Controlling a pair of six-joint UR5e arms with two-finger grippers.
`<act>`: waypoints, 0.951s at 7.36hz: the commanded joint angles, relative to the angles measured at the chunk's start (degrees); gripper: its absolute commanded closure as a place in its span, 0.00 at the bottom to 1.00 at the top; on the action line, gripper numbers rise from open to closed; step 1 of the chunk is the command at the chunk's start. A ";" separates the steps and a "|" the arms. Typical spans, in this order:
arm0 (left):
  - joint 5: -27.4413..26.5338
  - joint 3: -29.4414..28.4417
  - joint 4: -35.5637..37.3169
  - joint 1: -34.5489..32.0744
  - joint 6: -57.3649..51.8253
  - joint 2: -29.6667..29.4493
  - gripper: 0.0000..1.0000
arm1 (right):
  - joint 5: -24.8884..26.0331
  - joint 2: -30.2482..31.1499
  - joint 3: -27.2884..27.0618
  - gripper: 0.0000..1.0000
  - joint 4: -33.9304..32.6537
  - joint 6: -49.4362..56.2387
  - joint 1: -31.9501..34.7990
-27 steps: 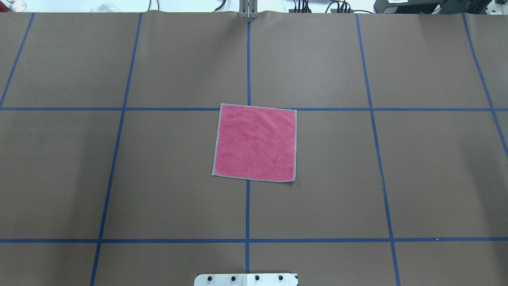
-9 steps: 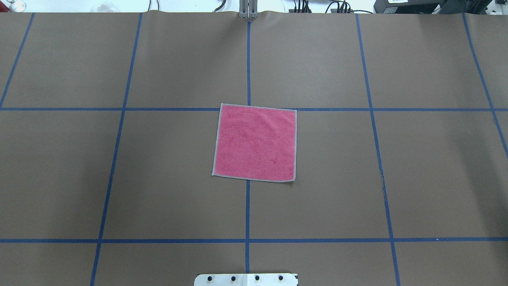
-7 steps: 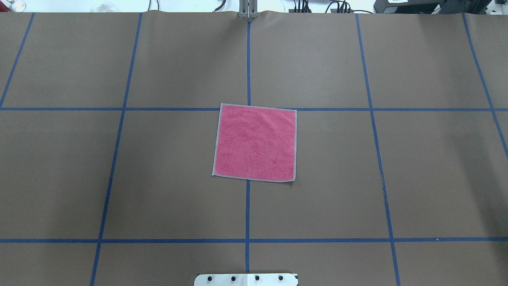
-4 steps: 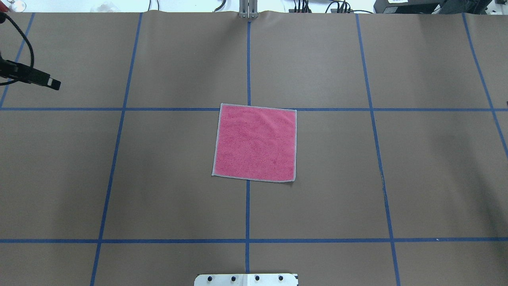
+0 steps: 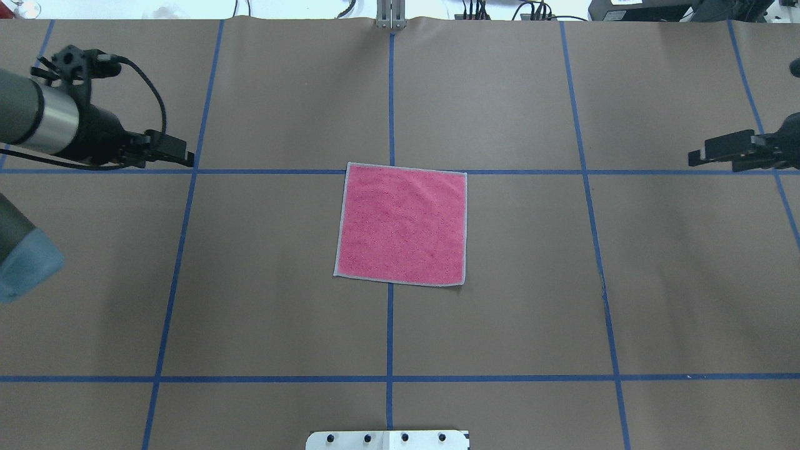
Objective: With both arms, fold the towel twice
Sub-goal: 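Move both grippers toward the near corners of the pink towel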
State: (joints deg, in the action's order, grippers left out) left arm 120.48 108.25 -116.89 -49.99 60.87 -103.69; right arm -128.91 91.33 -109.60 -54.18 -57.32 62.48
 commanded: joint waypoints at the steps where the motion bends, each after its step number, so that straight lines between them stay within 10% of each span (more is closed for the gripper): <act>1: -3.13 0.56 0.00 5.94 8.19 -3.00 0.00 | 14.05 -5.79 -1.14 0.02 0.13 -17.48 -12.50; 7: -10.51 0.13 -0.27 10.09 16.81 -5.03 0.00 | 41.27 -14.25 -0.35 0.04 -0.75 -56.26 -37.05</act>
State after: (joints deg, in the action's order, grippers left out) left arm 111.51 108.73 -117.09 -40.14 75.90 -108.61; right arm -91.03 78.12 -110.42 -54.80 -105.79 29.65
